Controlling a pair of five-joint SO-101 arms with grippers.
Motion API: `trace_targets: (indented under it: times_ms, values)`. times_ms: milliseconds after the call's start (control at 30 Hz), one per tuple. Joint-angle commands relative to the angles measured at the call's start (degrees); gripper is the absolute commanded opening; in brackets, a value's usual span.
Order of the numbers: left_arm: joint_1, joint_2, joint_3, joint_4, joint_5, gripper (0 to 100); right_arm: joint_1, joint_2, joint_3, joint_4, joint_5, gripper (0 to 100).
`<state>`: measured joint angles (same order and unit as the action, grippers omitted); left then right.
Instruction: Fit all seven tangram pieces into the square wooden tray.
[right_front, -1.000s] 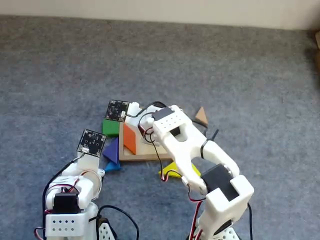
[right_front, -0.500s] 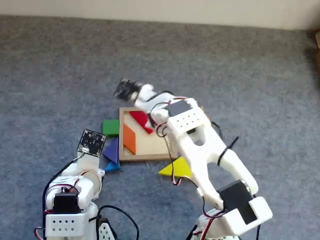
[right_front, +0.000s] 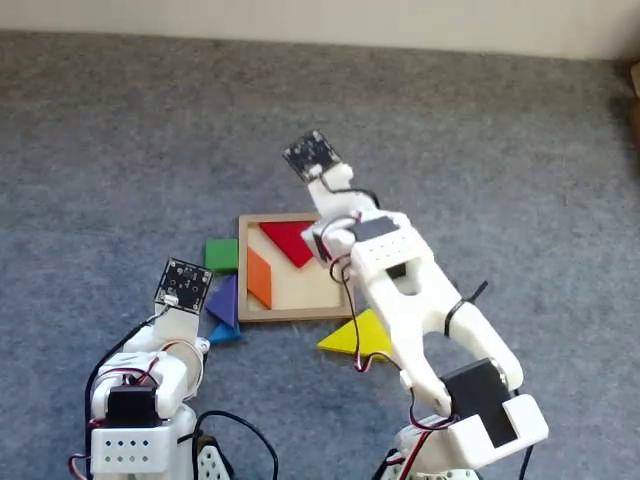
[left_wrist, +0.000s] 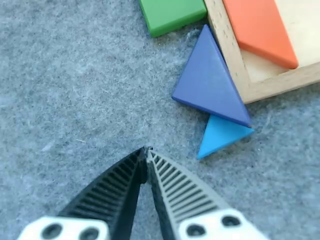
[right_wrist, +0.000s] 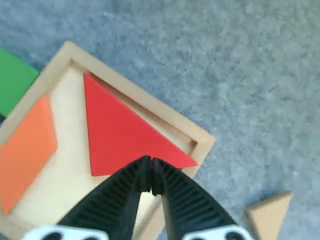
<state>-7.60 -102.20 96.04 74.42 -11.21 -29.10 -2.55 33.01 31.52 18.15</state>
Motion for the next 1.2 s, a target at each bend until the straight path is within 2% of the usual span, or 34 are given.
trace_targets:
  times_ms: [0, 600, 867, 1167]
  values:
    - [1.1, -1.5, 1.1, 0.4, -0.4, 1, 0.7, -3.4, 3.6, -8.0, -0.7, 1.1]
    - [1.1, -1.5, 1.1, 0.4, -0.4, 1, 0.7, -3.2, 6.1, -9.9, -0.7, 1.1]
    - [1.1, -1.5, 1.1, 0.4, -0.4, 1, 0.5, 6.5, 4.6, -10.0, -0.5, 1.1]
    - [1.1, -1.5, 1.1, 0.4, -0.4, 1, 0.4, 7.0, 2.8, -9.9, -0.7, 1.1]
